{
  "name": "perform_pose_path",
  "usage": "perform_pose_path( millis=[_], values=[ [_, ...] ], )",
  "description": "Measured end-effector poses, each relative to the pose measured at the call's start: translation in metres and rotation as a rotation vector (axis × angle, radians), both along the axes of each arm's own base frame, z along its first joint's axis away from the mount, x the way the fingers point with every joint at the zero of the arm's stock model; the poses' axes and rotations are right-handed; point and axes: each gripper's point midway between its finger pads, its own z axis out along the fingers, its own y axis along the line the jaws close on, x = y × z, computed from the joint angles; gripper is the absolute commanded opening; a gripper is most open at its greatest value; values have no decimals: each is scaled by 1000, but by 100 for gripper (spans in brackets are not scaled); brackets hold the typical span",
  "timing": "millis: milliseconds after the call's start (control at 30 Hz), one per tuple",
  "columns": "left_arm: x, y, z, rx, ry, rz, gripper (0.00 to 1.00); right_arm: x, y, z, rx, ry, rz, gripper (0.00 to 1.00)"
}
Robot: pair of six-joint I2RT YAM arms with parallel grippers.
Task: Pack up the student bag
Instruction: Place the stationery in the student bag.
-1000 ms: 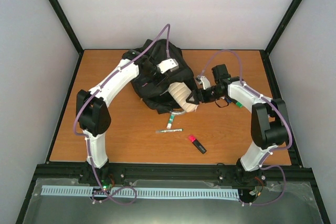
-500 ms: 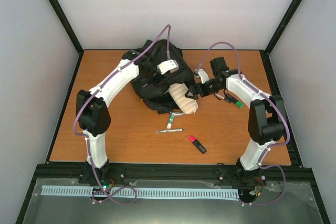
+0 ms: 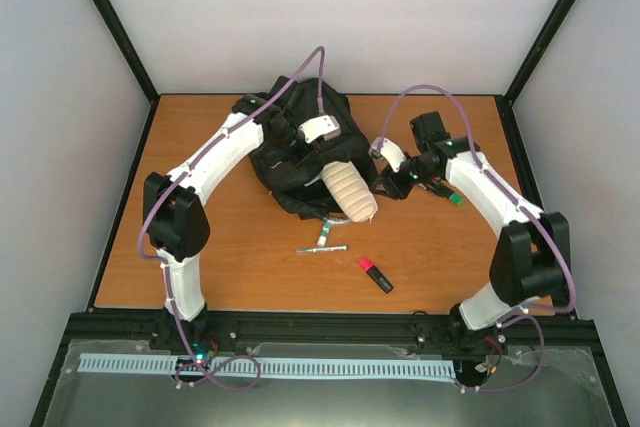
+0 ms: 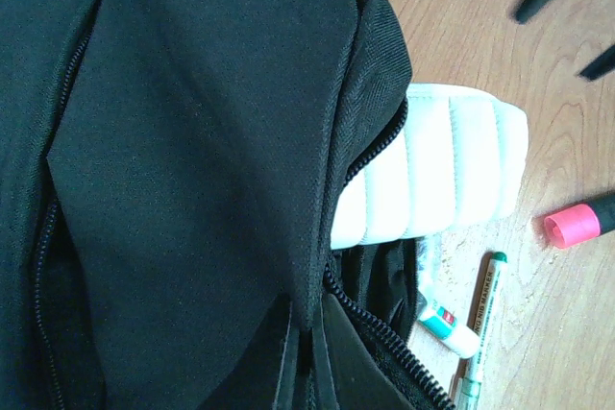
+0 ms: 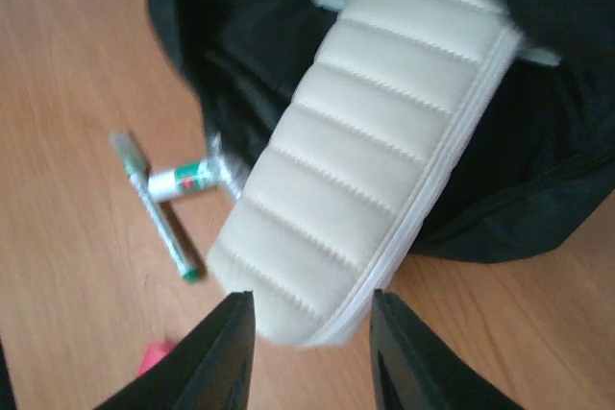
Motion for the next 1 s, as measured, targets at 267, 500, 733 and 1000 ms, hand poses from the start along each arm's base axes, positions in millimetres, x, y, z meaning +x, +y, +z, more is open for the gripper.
perform_pose_path(
  millis=[267, 500, 733, 1000],
  values=[
    [-1, 0, 0, 2, 3, -1, 1, -65, -19, -32, -185, -200, 319, 8],
    [-2, 1, 1, 5, 0, -14, 1, -96, -9, -76, -325, -287, 577, 5],
    [-9, 0, 2, -4, 16, -47, 1, -70, 8, -98, -437, -397, 648, 3],
    [-11, -2, 2, -12, 21, -60, 1, 1, 35, -86, -497, -550, 608, 4]
  ],
)
